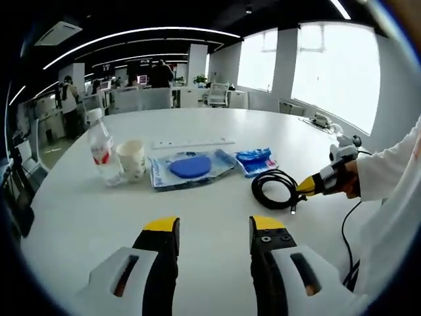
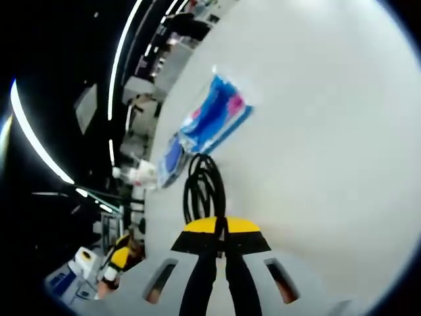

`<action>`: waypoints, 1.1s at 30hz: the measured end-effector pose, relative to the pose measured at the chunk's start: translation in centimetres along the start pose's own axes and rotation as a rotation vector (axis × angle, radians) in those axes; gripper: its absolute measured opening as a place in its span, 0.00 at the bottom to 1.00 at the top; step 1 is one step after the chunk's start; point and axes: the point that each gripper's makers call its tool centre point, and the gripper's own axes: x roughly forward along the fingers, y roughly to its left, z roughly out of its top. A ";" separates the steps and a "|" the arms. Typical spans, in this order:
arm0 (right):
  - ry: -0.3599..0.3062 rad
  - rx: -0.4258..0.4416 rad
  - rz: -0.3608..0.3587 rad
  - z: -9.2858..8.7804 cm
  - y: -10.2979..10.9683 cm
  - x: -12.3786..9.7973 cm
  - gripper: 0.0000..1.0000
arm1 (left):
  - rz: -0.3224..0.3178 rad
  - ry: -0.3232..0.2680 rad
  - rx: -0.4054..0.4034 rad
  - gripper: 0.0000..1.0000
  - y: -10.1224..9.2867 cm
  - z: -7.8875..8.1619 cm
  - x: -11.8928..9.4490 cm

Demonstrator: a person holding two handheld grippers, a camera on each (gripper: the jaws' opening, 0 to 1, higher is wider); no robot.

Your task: Arrange the tabletop items into an orderly group along one side of the table until the central work area is clear of visible clutter.

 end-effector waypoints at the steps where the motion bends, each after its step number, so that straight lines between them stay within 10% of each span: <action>1: -0.001 -0.007 -0.006 0.0 0.0 0.0 0.00 | 0.002 0.001 -0.002 0.41 0.0 -0.1 -0.1; 20: 0.043 -0.186 -0.103 -0.9 -1.1 0.0 0.07 | -0.010 0.018 -0.045 0.45 -0.5 -1.3 -0.6; 33: -0.013 -0.384 -0.162 0.2 -0.4 -2.1 0.37 | -0.031 0.045 -0.066 0.60 1.7 -1.7 -0.9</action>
